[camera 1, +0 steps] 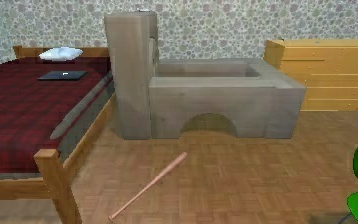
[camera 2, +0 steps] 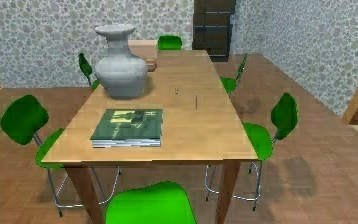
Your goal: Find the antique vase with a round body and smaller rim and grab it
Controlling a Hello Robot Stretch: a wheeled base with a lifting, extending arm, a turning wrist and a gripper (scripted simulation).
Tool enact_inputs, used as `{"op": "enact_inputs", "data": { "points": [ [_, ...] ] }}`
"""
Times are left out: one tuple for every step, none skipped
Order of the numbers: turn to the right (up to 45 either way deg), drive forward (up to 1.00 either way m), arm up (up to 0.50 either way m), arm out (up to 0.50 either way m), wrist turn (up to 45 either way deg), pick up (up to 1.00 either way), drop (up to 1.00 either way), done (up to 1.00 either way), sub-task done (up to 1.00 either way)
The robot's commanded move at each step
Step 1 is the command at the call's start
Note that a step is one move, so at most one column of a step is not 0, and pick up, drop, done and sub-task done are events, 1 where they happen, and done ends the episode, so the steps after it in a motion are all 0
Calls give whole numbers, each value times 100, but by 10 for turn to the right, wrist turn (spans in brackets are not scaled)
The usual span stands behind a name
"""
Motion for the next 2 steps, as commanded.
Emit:
{"op": "enact_inputs", "data": {
  "points": [
    [0, 20, 0, 0, 0, 0, 0, 0, 0],
    [390, 0, 0, 0, 0, 0, 0, 0, 0]
  ]
}}
